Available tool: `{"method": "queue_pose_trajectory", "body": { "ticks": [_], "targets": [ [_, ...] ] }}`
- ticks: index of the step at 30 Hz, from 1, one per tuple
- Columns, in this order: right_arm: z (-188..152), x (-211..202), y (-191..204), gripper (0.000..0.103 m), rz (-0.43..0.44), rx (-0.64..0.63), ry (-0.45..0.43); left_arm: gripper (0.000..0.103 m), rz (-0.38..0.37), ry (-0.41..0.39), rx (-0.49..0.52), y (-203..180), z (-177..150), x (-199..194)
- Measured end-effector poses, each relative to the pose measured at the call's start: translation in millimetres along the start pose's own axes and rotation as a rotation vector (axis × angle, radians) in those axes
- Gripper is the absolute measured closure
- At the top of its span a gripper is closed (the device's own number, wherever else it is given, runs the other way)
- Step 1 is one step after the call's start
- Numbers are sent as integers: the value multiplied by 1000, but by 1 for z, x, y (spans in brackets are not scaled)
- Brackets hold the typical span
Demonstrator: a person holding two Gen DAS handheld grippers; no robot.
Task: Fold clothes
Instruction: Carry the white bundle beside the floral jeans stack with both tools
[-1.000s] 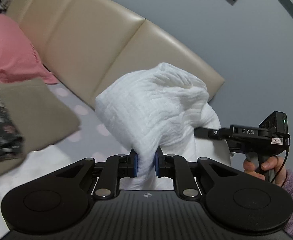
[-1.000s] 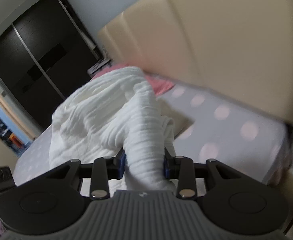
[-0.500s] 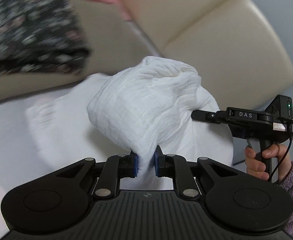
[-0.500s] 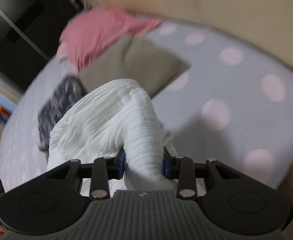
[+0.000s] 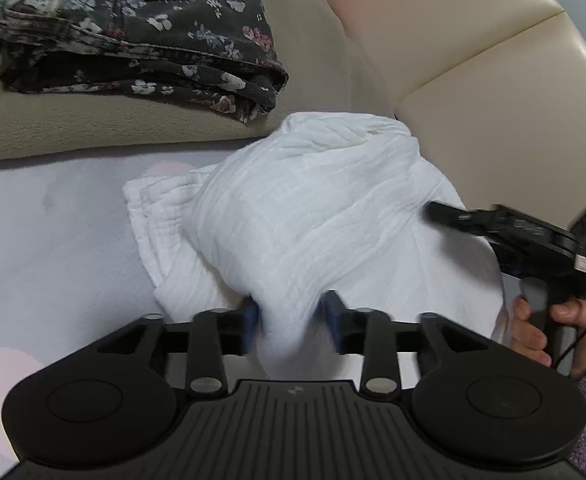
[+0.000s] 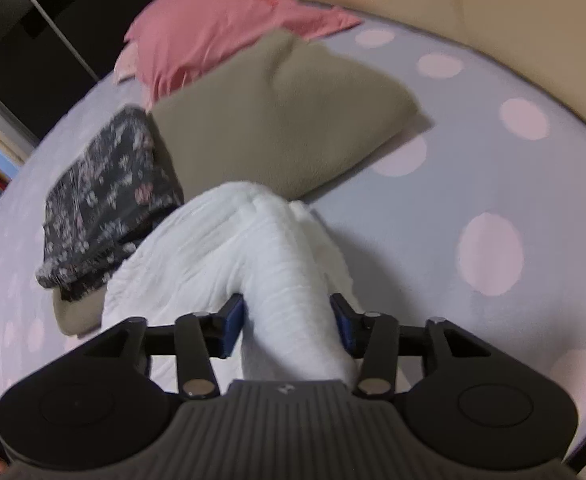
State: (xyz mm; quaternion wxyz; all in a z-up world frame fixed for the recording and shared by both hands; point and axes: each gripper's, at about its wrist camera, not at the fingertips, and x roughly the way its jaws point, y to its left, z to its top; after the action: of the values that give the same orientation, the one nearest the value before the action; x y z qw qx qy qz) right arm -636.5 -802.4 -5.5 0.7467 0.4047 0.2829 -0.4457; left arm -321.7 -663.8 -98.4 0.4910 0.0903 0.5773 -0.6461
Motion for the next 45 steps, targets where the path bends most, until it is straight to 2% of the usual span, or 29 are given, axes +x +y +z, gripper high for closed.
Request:
{"method": "queue_pose_trajectory", "body": {
  "ticks": [1, 2, 4, 8, 10, 12, 15, 16, 18, 19, 20, 22, 27, 29, 31, 36, 38, 40, 42, 45],
  "targets": [
    [-1, -13, -5, 31, -6, 19, -36, 54, -12, 2, -3, 0, -4, -2],
    [-4, -27, -11, 28, -5, 44, -68, 53, -32, 8, -10, 2, -9, -2],
    [-14, -54, -27, 26, 7, 103, -117, 51, -70, 19, -21, 3, -21, -3],
    [-54, -85, -56, 23, 43, 230, -130, 51, -125, 73, -37, 1, -44, 7],
    [-81, -92, -68, 17, 69, 290, -126, 51, -137, 88, -37, -1, -51, 16],
    [-106, -94, -77, 16, 84, 335, -123, 51, -143, 90, -38, -3, -54, 25],
    [-126, -82, -87, 15, 94, 394, -128, 51, -152, 69, -56, -5, -52, 34],
    [-132, -78, -91, 15, 98, 414, -130, 52, -161, 64, -63, -6, -53, 33],
    [-133, -79, -87, 15, 117, 426, -140, 63, -168, 55, -57, -9, -51, 35],
    [-132, -81, -84, 19, 128, 428, -145, 75, -169, 54, -43, -11, -50, 34],
    [-131, -82, -82, 28, 139, 430, -151, 84, -174, 54, -32, -14, -49, 30],
    [-129, -86, -76, 88, 160, 435, -161, 88, -193, 57, -14, -21, -45, 17],
    [-123, -96, -61, 93, 215, 446, -189, 90, -240, 126, -39, -30, -25, -9],
    [-126, -106, -59, 93, 180, 441, -172, 90, -223, 174, -18, -31, -21, -12],
    [-133, -110, -63, 94, 132, 445, -143, 90, -169, 223, 2, -30, -24, -5],
    [-166, -79, -88, 94, 35, 503, -62, 88, -56, 279, 76, -24, -45, 31],
    [-176, -66, -93, 93, 18, 508, -49, 84, -51, 274, 107, -27, -46, 29],
    [-176, -66, -93, 78, 8, 498, -53, 78, -54, 261, 142, -31, -43, 17],
    [-171, -77, -89, 71, -7, 463, -77, 75, -40, 247, 194, -37, -37, -1],
    [-160, -103, -76, 70, -31, 371, -133, 75, 7, 190, 305, -51, -25, -26]
  ]
}}
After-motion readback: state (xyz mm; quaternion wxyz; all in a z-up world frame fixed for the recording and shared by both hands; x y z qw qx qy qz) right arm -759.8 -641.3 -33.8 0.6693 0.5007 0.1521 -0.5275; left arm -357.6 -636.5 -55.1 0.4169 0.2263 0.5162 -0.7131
